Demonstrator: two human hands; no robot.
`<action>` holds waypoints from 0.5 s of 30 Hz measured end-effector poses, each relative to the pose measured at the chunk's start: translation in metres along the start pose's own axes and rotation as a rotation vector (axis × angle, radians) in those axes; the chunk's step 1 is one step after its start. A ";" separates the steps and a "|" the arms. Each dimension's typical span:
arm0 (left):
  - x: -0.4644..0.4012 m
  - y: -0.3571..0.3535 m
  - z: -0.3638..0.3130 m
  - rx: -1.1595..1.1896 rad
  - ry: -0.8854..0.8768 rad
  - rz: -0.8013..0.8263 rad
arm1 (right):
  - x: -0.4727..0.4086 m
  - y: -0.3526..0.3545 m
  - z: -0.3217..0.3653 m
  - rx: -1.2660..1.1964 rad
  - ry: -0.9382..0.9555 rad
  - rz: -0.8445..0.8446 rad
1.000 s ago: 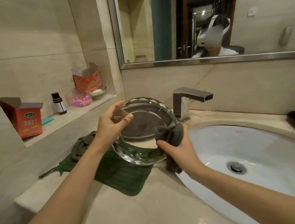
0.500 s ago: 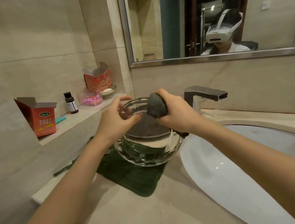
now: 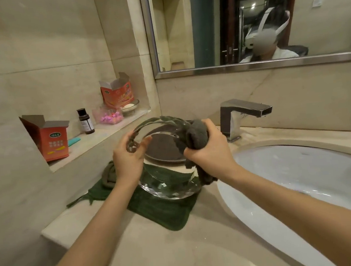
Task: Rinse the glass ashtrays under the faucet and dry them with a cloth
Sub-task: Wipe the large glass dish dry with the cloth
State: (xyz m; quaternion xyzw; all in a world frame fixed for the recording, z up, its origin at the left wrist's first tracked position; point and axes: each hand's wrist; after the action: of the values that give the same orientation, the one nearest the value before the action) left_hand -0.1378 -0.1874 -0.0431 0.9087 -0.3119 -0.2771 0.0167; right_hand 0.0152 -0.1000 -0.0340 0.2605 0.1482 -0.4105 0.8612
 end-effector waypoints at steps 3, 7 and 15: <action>0.003 -0.011 0.000 0.104 0.139 0.072 | -0.004 0.009 0.016 0.227 0.014 0.063; 0.001 -0.028 0.008 0.008 0.274 0.092 | -0.009 0.019 0.032 0.376 -0.035 0.079; 0.066 -0.037 -0.029 -0.343 -0.285 0.324 | -0.025 0.024 0.038 0.537 -0.186 0.188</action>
State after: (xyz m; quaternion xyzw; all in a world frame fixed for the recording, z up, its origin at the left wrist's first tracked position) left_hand -0.0591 -0.2000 -0.0590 0.7827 -0.4010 -0.4444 0.1703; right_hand 0.0203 -0.0931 0.0172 0.4528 -0.0697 -0.3754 0.8057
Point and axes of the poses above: each hand's wrist, its own x-axis away from the middle knuckle, its own y-axis out of the back of the hand, z = x × y, and after that the axes turned 8 degrees about z, right-handed
